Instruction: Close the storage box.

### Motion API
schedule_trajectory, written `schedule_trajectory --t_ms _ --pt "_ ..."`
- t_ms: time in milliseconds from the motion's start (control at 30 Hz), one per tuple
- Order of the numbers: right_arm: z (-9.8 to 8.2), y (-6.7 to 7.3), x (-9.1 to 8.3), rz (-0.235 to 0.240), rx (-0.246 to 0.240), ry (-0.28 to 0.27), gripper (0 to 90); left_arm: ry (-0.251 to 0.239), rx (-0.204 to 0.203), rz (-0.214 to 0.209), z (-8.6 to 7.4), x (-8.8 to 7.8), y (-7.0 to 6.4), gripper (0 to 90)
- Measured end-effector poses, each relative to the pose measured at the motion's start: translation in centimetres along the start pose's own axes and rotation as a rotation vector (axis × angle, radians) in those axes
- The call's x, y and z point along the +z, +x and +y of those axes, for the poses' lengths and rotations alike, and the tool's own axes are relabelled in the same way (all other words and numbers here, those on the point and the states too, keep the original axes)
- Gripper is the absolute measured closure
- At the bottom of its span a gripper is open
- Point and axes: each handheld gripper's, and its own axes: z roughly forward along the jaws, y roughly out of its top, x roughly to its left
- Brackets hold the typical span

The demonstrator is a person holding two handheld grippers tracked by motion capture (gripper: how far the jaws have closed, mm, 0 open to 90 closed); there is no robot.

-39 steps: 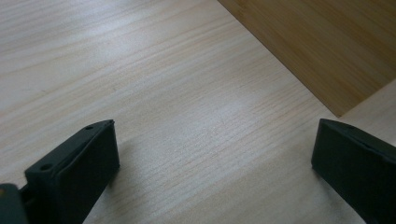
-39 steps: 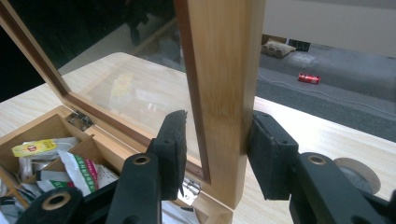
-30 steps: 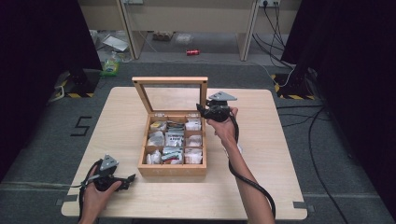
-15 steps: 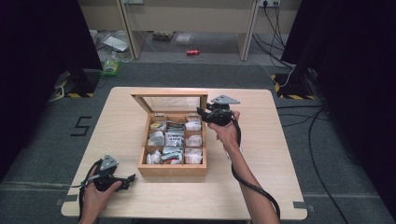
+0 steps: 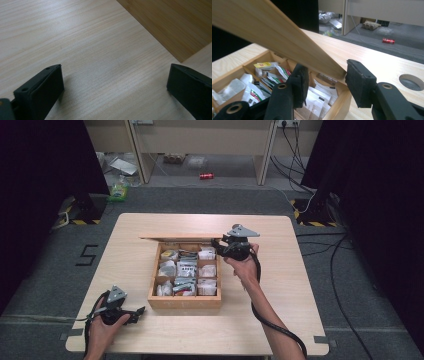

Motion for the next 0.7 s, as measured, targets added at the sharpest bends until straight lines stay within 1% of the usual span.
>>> schedule_trajectory --t_ms 233,267,467,500,700 --pt "0.0 0.4 -0.9 0.01 -0.004 -0.011 52.9 -0.001 -0.001 0.0 0.0 0.0 0.0 0.1" --pt "0.0 0.5 -0.9 0.015 0.004 -0.008 52.9 -0.001 -0.001 0.0 0.0 0.0 0.0 0.1" --pt "-0.3 0.7 -1.3 0.023 0.004 -0.004 52.6 -0.002 -0.001 0.001 0.0 0.0 0.0 0.1" --pt "-0.3 0.7 -1.4 0.027 0.011 -0.003 52.6 -0.002 -0.001 0.001 0.0 0.0 0.0 0.1" --pt "-0.7 1.0 -1.8 0.035 0.001 0.006 52.4 -0.001 -0.001 0.001 0.0 0.0 0.0 0.1"
